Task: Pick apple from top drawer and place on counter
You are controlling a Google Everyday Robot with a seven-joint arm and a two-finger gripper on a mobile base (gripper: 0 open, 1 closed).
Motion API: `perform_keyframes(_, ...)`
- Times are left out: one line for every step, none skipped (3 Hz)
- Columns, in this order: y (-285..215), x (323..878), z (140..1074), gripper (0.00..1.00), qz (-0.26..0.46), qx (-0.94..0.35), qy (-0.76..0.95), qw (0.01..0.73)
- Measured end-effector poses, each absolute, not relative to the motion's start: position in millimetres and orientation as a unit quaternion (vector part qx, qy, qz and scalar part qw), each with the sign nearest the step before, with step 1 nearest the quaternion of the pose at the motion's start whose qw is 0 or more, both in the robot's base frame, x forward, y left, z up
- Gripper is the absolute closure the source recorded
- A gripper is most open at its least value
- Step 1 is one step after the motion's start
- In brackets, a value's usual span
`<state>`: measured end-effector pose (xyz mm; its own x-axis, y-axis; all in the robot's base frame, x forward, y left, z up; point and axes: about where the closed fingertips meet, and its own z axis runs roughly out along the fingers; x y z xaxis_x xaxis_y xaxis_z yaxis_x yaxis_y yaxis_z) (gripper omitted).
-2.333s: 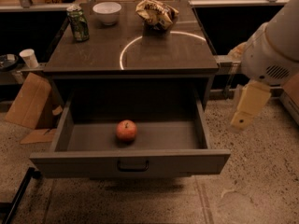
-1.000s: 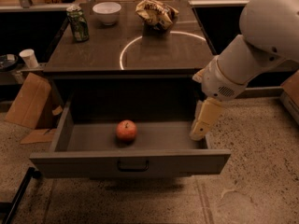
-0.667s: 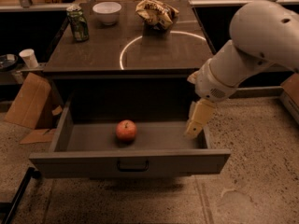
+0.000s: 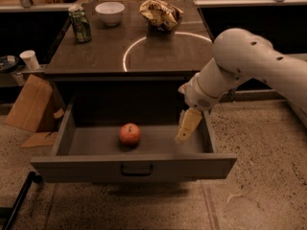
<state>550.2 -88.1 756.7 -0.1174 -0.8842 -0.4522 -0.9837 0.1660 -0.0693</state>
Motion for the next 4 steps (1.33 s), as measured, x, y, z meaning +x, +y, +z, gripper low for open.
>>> perform_keyframes(-74,571,728,0.0,0.146,-0.632,0.733,0.202)
perform_keyframes(-64,589,702,0.0,0.166,-0.624,0.736,0.203)
perform_keyframes(-50,600,686,0.0,0.181,-0.62,0.733,0.212)
perform_keyframes(-28,606,671,0.0,0.189,-0.625,0.721,0.233)
